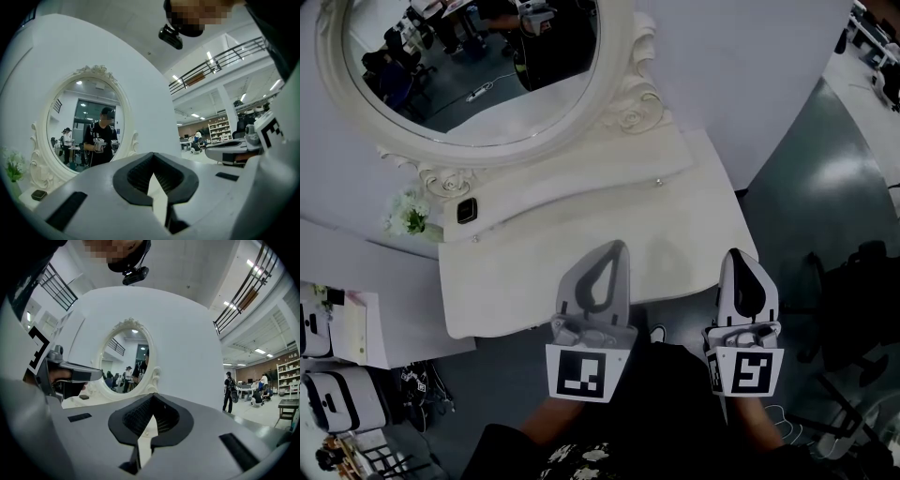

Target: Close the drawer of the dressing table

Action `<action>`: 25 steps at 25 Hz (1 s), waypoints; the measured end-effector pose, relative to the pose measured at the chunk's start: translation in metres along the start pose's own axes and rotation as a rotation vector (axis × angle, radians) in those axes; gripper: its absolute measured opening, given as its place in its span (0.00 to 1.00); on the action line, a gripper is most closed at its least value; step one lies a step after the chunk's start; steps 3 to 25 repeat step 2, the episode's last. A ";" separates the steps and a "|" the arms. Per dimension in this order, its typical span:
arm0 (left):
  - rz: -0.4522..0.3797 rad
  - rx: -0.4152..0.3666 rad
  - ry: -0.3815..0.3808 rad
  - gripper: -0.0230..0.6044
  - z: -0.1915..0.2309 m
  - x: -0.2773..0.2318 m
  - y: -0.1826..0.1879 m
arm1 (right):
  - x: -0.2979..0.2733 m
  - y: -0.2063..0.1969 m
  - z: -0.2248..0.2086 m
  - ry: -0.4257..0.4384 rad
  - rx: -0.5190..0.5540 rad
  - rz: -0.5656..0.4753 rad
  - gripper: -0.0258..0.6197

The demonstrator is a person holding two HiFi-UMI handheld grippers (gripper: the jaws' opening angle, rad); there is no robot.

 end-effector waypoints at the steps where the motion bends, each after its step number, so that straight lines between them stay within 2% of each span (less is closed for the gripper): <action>1: -0.003 -0.003 0.000 0.04 -0.001 0.000 0.001 | 0.000 0.001 -0.001 -0.001 0.000 -0.002 0.04; 25: -0.006 -0.006 0.000 0.04 -0.001 -0.001 0.003 | 0.001 0.002 -0.002 -0.002 0.001 -0.005 0.04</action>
Point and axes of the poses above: the fingertips, and each gripper's own axes: x backward along the fingers, z to its left, y out of its top, the point moved 10 cm from there along x, backward along the fingers, and after that the axes turned 3 degrees about y, right-handed, at the moved point
